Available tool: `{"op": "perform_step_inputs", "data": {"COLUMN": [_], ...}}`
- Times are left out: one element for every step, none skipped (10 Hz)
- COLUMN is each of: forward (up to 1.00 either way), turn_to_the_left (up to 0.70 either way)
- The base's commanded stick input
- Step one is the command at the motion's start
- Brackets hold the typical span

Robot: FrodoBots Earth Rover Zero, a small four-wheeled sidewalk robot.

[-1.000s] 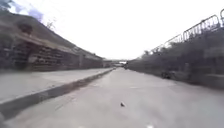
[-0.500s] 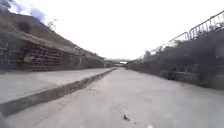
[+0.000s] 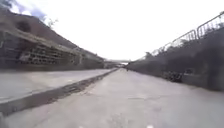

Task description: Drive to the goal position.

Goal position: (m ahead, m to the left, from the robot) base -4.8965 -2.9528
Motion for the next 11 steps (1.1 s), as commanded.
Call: {"op": "perform_step_inputs", "data": {"forward": [0.7,0.7,0.7,0.7,0.7,0.7,0.7,0.7,0.7,0.7,0.7], "turn_to_the_left": [0.0,0.0,0.0,0.0,0.0,0.0,0.0,0.0,0.0,-0.27,-0.27]}}
